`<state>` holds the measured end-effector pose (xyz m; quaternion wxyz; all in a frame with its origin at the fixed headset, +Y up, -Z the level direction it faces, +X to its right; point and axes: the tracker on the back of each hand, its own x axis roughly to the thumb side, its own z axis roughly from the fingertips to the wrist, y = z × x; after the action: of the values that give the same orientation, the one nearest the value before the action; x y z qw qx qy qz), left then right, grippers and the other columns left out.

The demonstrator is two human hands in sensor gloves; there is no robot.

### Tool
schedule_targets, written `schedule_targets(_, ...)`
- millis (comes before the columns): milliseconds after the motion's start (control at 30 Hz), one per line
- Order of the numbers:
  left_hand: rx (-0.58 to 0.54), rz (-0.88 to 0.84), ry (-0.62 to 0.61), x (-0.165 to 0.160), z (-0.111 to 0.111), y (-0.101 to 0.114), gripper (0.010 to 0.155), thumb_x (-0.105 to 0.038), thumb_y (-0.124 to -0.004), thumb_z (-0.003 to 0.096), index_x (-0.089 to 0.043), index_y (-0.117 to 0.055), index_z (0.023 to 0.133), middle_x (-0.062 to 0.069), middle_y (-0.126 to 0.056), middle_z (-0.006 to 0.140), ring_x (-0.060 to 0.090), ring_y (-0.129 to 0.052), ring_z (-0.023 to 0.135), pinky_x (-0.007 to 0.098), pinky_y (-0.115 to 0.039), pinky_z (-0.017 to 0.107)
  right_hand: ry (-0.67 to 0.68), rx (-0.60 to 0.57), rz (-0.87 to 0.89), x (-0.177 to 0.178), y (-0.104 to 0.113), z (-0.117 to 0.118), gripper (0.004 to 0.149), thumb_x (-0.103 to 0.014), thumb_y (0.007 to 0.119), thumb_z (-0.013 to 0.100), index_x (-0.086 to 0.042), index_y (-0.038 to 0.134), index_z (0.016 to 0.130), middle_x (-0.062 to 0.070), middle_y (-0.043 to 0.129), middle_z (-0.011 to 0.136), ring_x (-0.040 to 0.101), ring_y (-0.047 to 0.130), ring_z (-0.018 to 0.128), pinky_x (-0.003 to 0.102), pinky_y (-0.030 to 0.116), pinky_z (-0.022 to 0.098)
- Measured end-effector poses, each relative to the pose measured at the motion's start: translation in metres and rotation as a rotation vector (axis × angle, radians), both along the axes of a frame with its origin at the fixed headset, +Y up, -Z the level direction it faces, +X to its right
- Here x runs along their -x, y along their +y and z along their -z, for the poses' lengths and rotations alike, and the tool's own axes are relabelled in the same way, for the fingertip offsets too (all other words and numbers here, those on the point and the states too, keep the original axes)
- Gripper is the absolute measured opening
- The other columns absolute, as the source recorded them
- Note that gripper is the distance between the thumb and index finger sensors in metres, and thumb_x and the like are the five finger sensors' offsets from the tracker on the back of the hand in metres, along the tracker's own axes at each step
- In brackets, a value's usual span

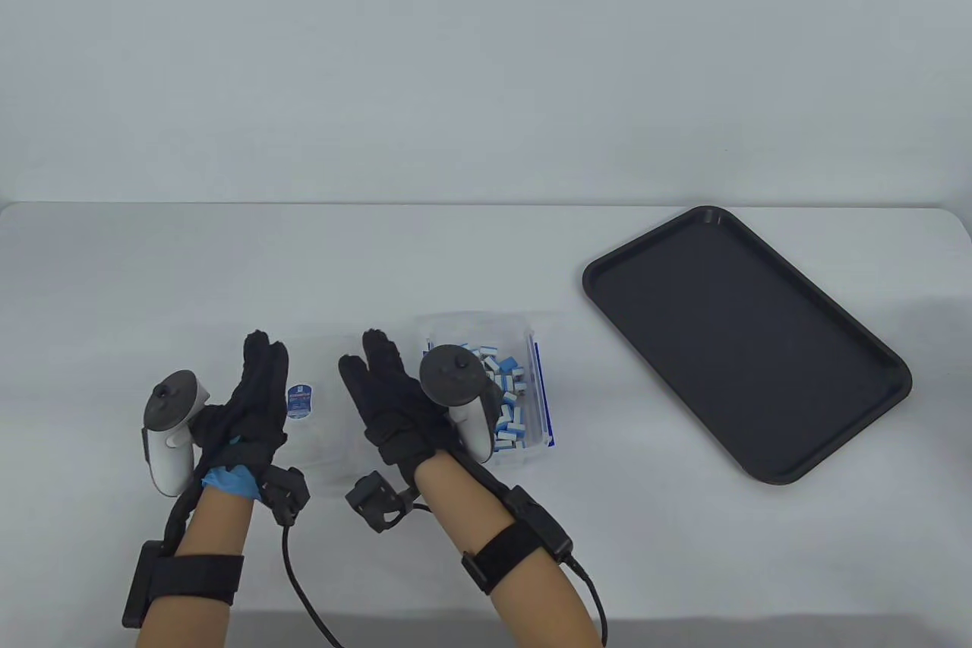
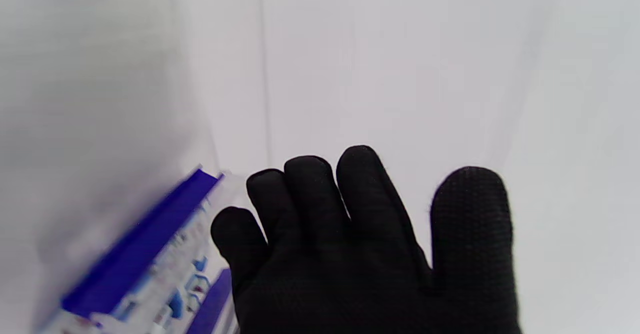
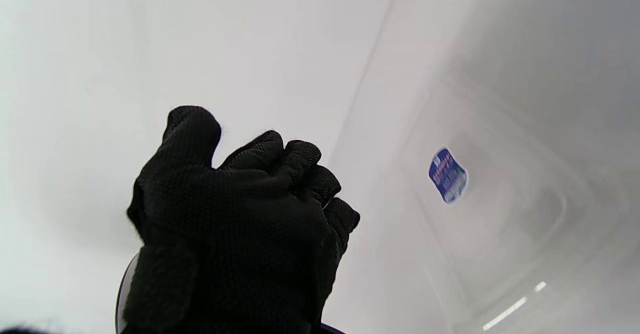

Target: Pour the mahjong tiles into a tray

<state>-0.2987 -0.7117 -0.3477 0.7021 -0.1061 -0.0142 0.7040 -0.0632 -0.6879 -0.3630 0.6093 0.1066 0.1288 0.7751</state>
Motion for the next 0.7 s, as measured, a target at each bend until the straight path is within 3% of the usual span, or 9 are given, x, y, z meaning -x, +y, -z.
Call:
schedule_targets(200, -0.042, -0.017, -0.105, -0.058, 0.009, 0.007, 0.078, -0.066, -0.042, 0.0646, -0.027, 0.005, 0.113, 0.004, 0.009, 0.120, 0.031, 0.016, 0.105, 0.052, 0.003, 0.071, -0.110, -0.158, -0.104, -0.067, 0.009, 0.002, 0.077, -0.060, 0.047, 0.063, -0.015, 0.014, 0.116, 0.021, 0.011, 0.119, 0.049, 0.010, 0.108, 0.062, 0.016, 0.076)
schedule_targets(433, 0.043, -0.021, -0.132, -0.108, 0.019, -0.020, 0.077, -0.066, -0.041, 0.0647, -0.029, 0.006, 0.112, 0.002, 0.011, 0.119, 0.029, 0.018, 0.105, 0.051, 0.004, 0.071, -0.194, -0.062, -0.110, -0.130, -0.016, 0.006, 0.080, -0.063, 0.047, 0.062, -0.017, 0.010, 0.116, 0.019, 0.005, 0.119, 0.046, 0.001, 0.107, 0.060, 0.008, 0.075)
schedule_targets(700, 0.217, 0.003, -0.175, -0.123, 0.022, -0.059, 0.076, -0.065, -0.040, 0.0651, -0.029, 0.009, 0.111, 0.001, 0.014, 0.118, 0.029, 0.021, 0.104, 0.050, 0.007, 0.070, -0.281, 0.070, -0.182, -0.168, -0.064, 0.010, 0.082, -0.064, 0.048, 0.061, -0.016, 0.007, 0.115, 0.020, 0.003, 0.118, 0.046, -0.002, 0.105, 0.059, 0.005, 0.075)
